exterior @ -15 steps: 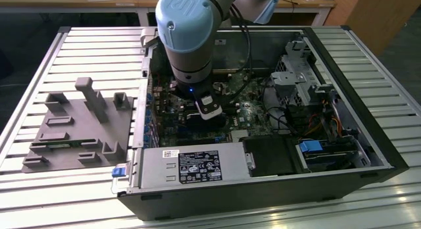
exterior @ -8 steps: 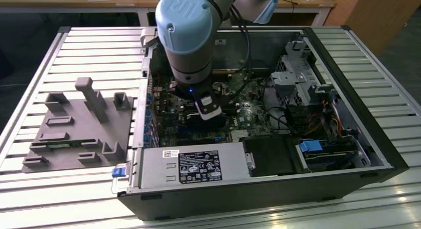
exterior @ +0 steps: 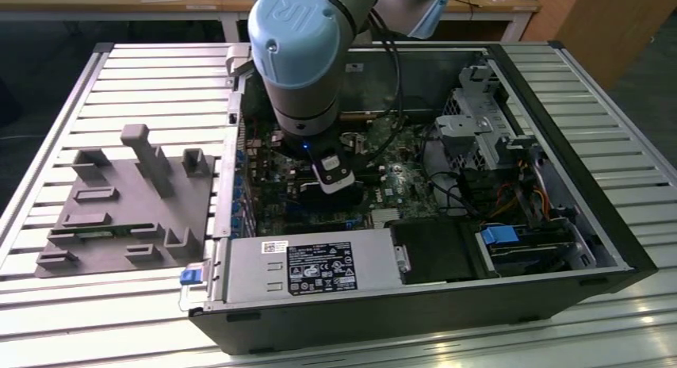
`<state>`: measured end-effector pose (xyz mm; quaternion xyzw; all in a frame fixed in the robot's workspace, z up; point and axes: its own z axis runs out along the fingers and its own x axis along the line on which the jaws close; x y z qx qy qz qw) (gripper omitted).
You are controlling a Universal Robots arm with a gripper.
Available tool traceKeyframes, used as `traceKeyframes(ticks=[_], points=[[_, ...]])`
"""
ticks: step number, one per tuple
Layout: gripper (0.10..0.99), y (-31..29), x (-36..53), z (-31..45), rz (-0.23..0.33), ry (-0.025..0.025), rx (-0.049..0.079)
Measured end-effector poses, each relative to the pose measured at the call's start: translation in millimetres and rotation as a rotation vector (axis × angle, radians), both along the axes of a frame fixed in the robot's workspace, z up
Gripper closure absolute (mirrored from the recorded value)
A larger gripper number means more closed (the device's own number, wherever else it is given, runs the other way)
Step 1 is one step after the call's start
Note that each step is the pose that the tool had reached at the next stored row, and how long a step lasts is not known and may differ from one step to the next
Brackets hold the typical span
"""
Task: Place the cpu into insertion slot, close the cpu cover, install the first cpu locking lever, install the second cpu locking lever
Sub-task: 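Install the second cpu locking lever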
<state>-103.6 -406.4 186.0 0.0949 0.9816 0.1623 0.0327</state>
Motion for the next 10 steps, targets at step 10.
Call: traceKeyframes(ticks=[10], points=[[0.98,0.0,0.0,14.0,0.0,0.0,0.0]])
